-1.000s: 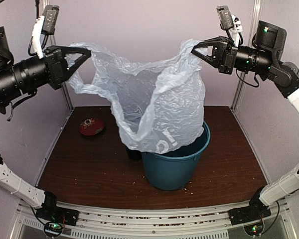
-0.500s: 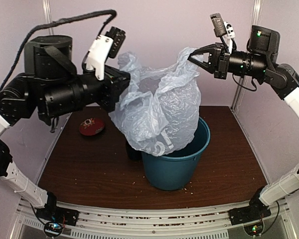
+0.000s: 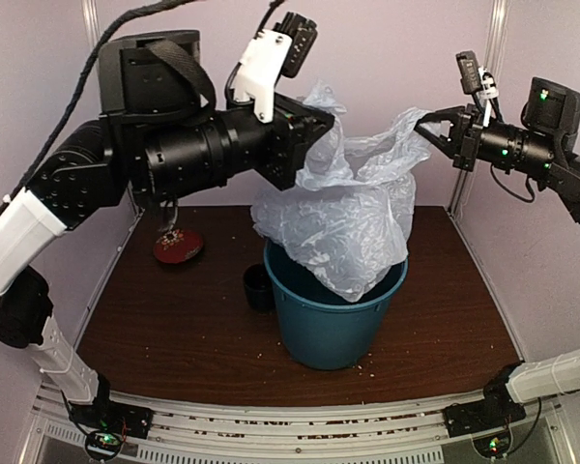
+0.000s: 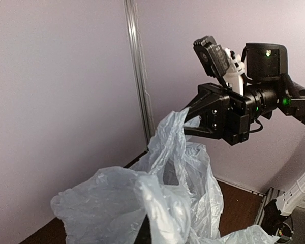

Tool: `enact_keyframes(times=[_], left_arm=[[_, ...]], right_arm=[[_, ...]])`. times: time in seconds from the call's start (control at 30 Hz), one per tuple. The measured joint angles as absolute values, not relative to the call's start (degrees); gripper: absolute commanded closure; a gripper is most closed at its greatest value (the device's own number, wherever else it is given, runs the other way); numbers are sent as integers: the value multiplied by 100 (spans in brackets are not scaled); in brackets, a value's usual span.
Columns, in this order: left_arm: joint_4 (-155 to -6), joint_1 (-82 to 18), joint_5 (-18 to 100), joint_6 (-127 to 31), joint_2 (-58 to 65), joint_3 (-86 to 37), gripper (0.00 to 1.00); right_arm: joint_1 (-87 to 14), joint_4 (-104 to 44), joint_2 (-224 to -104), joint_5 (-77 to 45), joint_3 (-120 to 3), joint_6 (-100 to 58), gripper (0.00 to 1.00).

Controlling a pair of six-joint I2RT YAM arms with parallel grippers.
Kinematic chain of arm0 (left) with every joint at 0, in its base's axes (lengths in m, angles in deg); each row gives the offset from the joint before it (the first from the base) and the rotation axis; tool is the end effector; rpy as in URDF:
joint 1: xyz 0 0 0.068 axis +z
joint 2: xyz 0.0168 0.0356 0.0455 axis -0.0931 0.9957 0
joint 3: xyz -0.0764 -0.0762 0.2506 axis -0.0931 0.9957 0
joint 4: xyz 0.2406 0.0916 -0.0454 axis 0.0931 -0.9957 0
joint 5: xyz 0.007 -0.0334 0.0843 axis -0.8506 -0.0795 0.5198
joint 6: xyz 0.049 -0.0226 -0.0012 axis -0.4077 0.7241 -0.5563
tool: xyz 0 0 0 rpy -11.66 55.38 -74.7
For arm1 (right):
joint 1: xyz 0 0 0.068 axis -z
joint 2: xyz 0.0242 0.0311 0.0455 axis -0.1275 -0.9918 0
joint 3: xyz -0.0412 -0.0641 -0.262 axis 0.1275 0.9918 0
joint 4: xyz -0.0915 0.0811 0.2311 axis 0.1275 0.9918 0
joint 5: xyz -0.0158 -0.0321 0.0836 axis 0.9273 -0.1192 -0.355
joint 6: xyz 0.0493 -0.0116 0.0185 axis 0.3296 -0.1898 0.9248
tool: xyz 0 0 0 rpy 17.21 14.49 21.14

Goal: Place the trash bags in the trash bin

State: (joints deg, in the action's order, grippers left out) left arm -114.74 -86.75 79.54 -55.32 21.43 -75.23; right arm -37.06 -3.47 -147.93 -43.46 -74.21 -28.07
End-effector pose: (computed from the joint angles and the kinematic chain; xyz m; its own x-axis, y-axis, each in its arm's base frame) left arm 0.0659 -0.3158 0.5464 -0.0589 -0.0038 -0.9983 0.7776 0.6269 -0.0483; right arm 0.1681 0.1196 0.5128 -0.0116 -0.0110 -0.9999 -0.9047 0.4260 0.0058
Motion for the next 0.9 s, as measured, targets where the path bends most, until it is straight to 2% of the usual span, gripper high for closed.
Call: enact_keyframes(times=[0.2, 0.47, 0.5, 0.57, 0.63, 0.73, 0.83, 0.9], left_arm=[[-11430, -8670, 7397, -5416, 2637, -7527, 100], [-11410, -8670, 6717, -5060, 2712, -7527, 100], [-11410, -8670, 6651, -5036, 2712, -7527, 96], [-11413, -8670, 6527, -5014, 2712, -7531, 64], [-11474, -8670, 6463, -5066, 2718, -7603, 41], [-11771, -8670, 6566, -5147, 2720, -7892, 27], [-11819, -8670, 6800, -5318, 2425, -7715, 20], [-11885, -8670, 6918, -5405, 1966, -7214, 18]], right_arm=[[-3594, -373, -14489, -4247, -7200, -2810, 100], [-3468, -382, -14277, -4199, -6790, -2831, 100], [-3457, -377, -14266, -4199, -6746, -2829, 100], [-3422, -373, -14255, -4188, -6696, -2831, 100], [-3393, -373, -14237, -4160, -6689, -2840, 100], [-3378, -380, -14196, -4129, -6689, -2853, 100], [-3363, -382, -14178, -4110, -6689, -2862, 100], [-3363, -382, -14178, -4083, -6689, -2871, 100]])
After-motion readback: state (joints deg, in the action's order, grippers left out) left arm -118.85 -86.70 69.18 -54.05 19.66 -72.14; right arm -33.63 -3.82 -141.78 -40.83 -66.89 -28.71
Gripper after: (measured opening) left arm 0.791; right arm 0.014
